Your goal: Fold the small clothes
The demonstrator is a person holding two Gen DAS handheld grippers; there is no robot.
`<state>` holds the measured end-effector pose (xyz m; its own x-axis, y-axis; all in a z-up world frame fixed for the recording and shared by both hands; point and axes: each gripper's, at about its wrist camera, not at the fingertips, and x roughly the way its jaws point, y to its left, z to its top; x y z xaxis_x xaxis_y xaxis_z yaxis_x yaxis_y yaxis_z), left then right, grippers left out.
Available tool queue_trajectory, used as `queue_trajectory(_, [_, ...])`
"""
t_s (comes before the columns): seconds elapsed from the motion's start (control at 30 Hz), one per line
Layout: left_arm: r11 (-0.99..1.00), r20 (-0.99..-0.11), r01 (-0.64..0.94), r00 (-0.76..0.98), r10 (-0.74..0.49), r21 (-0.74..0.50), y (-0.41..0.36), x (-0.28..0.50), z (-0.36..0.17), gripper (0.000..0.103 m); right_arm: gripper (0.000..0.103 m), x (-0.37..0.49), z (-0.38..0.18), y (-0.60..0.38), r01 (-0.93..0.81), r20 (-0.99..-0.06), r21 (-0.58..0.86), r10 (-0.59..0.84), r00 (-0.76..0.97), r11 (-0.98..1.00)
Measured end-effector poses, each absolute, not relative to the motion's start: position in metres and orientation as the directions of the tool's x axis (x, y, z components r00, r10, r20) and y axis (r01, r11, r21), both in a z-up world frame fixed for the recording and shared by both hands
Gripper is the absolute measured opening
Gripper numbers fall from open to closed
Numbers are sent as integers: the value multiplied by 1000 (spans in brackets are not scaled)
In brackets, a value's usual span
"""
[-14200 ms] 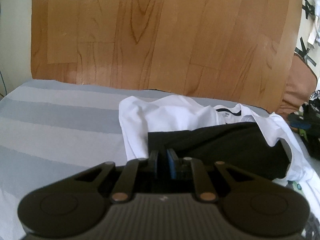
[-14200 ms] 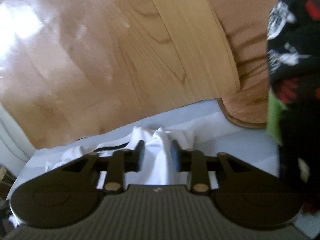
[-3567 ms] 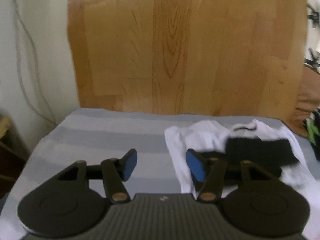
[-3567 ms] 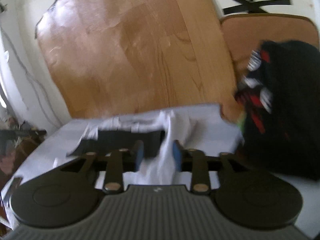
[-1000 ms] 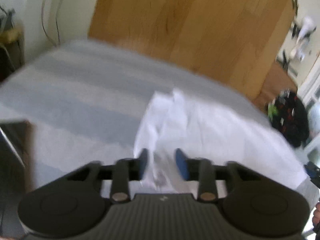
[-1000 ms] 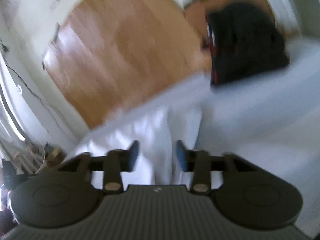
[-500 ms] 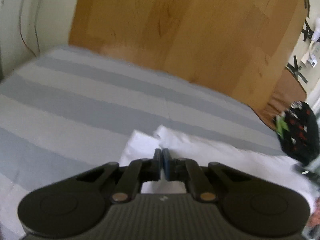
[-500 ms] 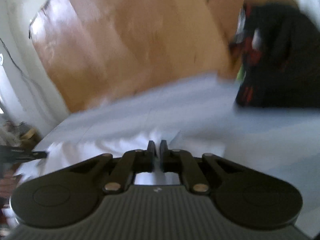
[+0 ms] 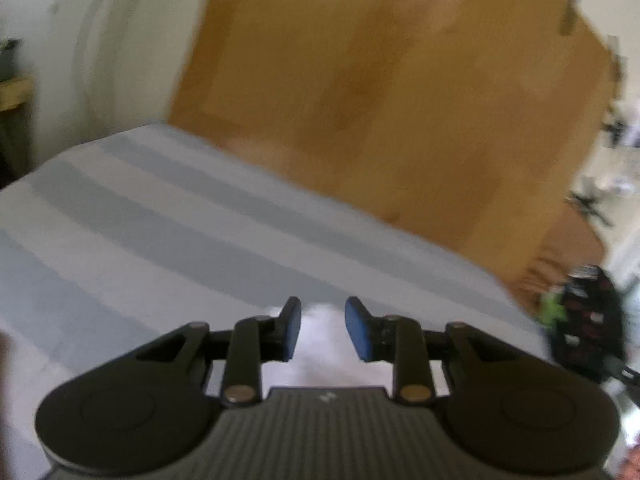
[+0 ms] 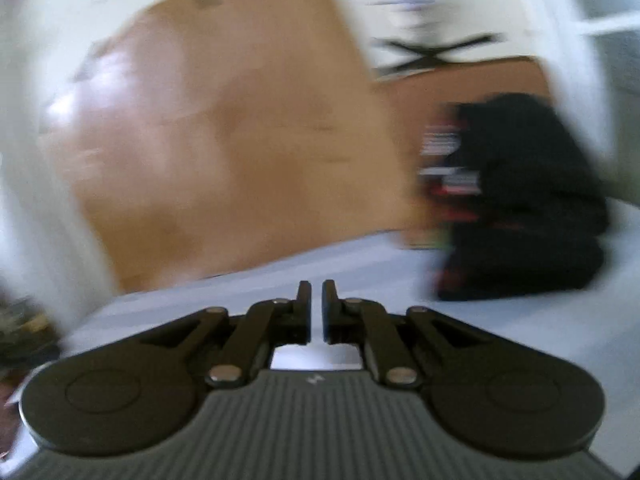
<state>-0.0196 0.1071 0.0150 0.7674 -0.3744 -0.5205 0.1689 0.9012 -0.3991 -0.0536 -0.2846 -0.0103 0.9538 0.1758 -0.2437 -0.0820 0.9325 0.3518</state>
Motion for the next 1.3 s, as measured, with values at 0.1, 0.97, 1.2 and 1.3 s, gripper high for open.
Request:
queue_trajectory(0.1, [888,-503,300,739,-447,-348,63,-29,17,28,21,-28,-14,-225,-264,-285,380,384,879,886])
queue_trajectory(0.97, [933,-537,306,763,-360,-191,34,-50,-9,39,14,-25,-43,-275,-89,-335,437,254,907,895])
queue_trajectory(1.2, [917,-590,379,714,-376,-125,1,-49,-27,49,18,-10,-72,-201,-275,-500,323,410,763,906])
queue_trajectory(1.3, [919,-568,394,748,-344,-37,-3,-53,-46,53,17,-10,-85,-206,-286,-459,351,430,777,892])
